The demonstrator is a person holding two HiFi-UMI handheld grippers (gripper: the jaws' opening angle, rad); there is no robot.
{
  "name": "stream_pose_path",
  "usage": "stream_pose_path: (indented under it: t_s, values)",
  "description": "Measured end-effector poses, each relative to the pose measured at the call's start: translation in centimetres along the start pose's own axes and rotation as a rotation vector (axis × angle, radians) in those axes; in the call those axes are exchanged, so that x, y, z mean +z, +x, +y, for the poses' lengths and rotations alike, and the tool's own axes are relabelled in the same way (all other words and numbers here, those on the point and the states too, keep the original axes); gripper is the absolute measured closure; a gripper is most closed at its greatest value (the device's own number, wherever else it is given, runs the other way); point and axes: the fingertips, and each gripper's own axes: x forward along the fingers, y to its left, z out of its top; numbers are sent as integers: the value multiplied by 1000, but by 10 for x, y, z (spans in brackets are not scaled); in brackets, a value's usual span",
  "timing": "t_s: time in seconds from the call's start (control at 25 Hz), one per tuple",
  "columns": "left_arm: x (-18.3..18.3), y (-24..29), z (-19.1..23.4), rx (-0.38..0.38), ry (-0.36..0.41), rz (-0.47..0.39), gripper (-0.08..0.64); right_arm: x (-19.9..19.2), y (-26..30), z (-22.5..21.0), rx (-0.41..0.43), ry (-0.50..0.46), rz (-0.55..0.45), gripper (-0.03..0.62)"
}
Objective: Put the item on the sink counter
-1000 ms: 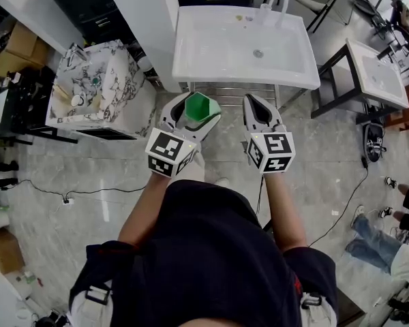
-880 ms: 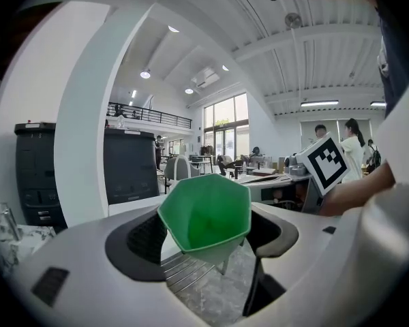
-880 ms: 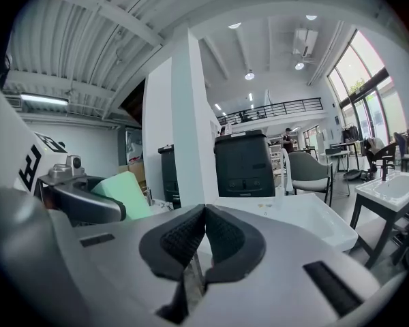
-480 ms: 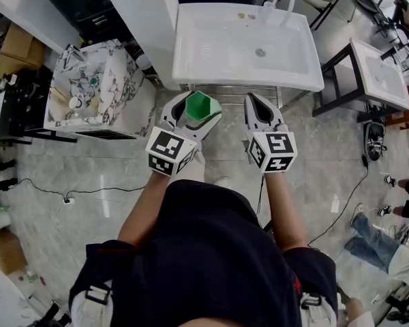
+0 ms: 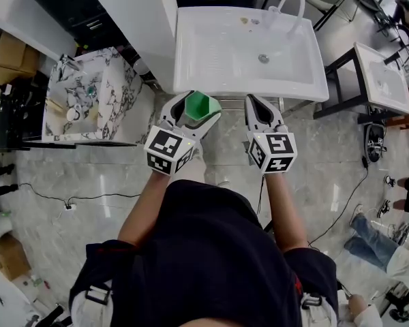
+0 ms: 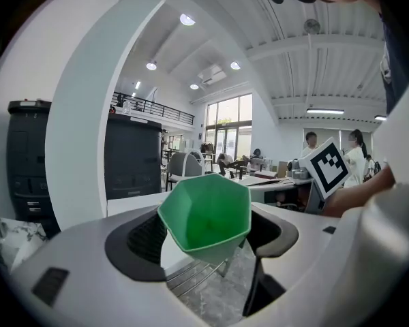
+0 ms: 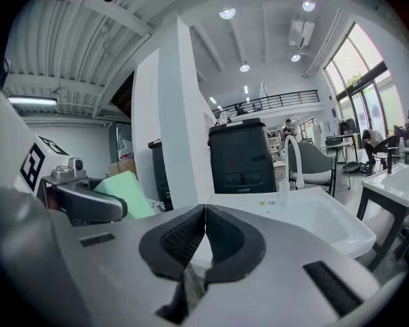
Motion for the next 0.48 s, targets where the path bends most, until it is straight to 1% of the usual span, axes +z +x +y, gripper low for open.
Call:
stream_pose_path:
  t_s: [0.28, 0.48]
  values:
    - [10, 30, 44, -30, -22, 4, 204, 10, 52, -16, -25, 5, 28, 558]
    - [18, 49, 68, -60, -31, 8, 204, 18, 78, -26, -52, 4, 45, 558]
